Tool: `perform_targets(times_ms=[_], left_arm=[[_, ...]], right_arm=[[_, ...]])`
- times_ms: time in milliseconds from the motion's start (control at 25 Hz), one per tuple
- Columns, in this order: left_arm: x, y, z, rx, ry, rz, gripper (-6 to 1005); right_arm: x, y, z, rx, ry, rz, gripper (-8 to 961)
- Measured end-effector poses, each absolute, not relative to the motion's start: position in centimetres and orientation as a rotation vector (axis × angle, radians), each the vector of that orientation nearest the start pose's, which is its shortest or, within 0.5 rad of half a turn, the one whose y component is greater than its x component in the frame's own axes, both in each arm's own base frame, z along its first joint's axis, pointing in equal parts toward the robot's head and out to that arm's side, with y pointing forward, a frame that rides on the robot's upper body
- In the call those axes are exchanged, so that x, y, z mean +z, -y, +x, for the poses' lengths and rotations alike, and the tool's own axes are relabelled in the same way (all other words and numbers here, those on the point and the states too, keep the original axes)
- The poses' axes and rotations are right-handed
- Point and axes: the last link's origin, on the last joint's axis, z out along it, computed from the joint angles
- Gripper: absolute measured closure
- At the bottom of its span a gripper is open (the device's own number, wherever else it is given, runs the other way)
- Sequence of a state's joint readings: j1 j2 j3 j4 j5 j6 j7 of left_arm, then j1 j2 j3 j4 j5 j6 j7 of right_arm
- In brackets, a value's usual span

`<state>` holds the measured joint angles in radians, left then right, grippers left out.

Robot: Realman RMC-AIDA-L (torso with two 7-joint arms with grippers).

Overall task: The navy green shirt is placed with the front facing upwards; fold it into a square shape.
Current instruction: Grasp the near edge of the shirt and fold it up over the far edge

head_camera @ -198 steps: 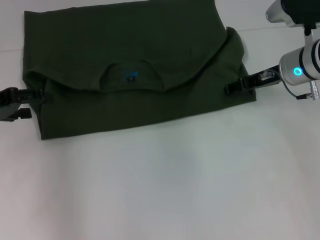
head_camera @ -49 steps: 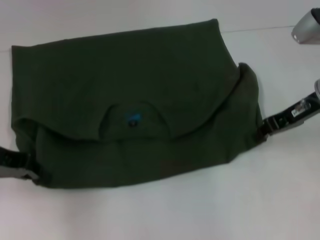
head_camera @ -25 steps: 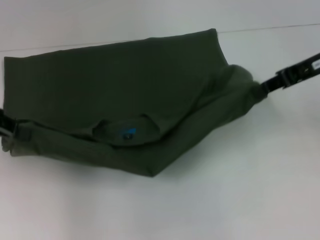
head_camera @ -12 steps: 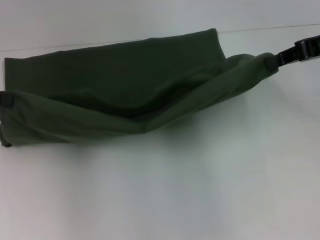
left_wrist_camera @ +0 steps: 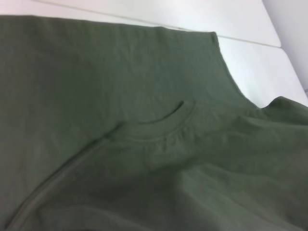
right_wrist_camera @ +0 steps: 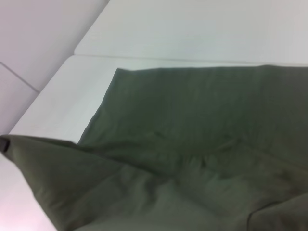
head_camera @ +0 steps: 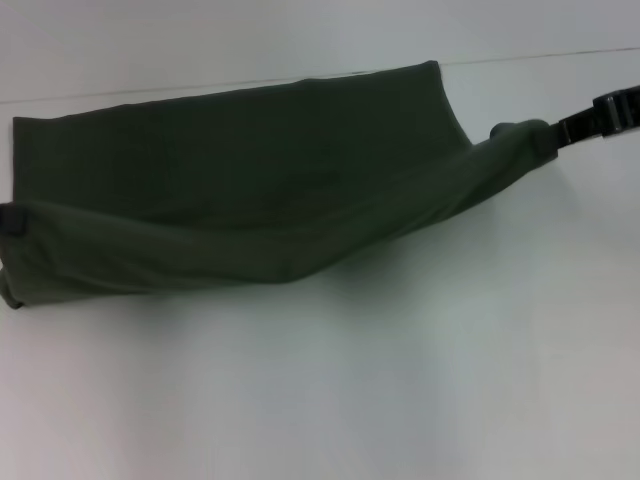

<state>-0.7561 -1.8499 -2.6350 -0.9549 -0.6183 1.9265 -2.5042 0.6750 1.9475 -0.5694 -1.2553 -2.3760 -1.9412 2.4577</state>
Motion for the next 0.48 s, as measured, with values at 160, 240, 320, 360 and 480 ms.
perform_targets(times_ms=[160, 240, 320, 360, 480], left_arm=[[14.0, -36.0, -24.5, -0.11, 1.747, -2.414, 989], [13.9, -35.7, -24.6, -0.08, 1.758, -2.425, 989], [13.7, -35.3, -24.8, -0.035, 1.77, -2.436, 989], [13.6, -35.1, -24.8, -0.01, 1.777, -2.441, 989], [13.5, -34.7, -25.0, 0.051, 1.799, -2.438, 988]], right_arm=[[13.9, -34.6, 21.8, 0.208, -1.44, -2.509, 932], [13.7, -34.2, 22.2, 0.181, -1.461, -2.512, 932], [13.3, -33.8, 22.5, 0.143, -1.488, -2.511, 933], [13.1, -33.6, 22.7, 0.12, -1.502, -2.512, 933], [12.4, -33.0, 23.3, 0.04, -1.553, -2.509, 933]])
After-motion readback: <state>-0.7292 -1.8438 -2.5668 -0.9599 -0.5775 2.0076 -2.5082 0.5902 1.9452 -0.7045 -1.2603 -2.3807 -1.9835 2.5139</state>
